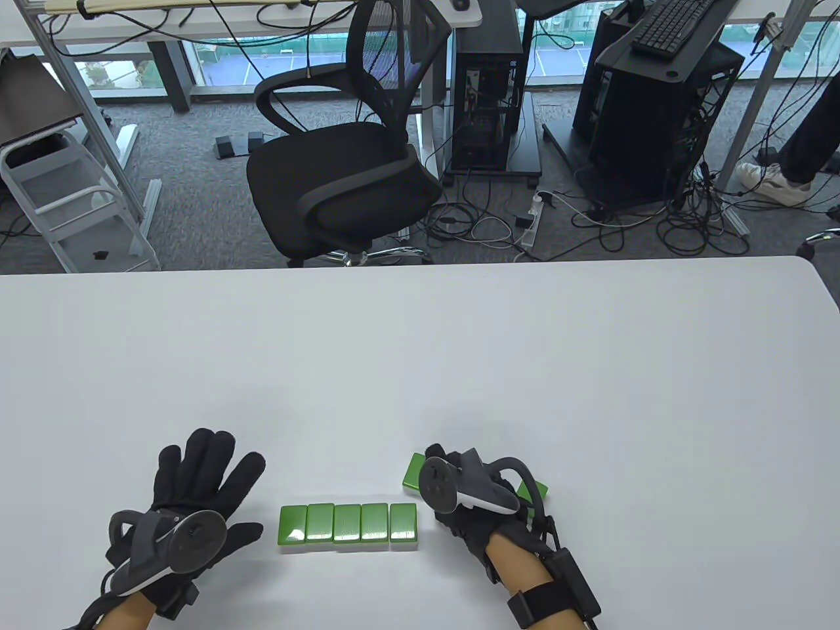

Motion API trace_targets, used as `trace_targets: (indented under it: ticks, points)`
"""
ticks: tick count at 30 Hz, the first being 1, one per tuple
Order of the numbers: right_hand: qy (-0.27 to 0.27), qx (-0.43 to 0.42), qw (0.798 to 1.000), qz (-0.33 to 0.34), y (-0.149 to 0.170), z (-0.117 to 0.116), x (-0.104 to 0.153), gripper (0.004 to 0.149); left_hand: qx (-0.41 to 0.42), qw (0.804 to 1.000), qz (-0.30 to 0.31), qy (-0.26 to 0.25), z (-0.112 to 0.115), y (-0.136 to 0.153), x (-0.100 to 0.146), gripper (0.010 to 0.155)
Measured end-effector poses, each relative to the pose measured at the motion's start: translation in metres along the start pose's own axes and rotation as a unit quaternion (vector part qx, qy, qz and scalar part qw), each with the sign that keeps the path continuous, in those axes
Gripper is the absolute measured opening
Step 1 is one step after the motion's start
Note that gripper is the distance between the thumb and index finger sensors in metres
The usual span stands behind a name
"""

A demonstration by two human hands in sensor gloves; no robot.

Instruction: Flip mahjong tiles upright in a row

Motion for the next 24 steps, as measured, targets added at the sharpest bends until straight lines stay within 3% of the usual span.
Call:
trace_targets:
  ticks: [5, 9, 24]
  points:
    - [0.036, 0.002, 0.998, 0.060, -0.014, 0.007, 0.019, 0.090, -0.002, 1.000, 0.002, 0.002, 0.000, -0.001, 0.000, 0.090]
    - [0.024, -0.003, 0.995, 0.098, -0.027, 0.009, 0.034, 0.091, -0.005, 1.000, 0.002, 0.011, 0.003, -0.001, 0.000, 0.090]
    - [0.041, 0.005, 0.995, 0.088, -0.037, 0.000, 0.030, 0.088, -0.015, 0.999, 0.004, 0.033, 0.007, -0.005, -0.001, 0.089]
Point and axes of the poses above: the tracker on the back of each hand, its own y axis roughly to the little-finger side, its own x axis roughly from the fingertips to the wrist, z = x × y, the point moved 2 cm from there along -x, roughly from the wrist to the fingertips, and after that the axes turned 13 degrees about x, right-handed, at the moved point
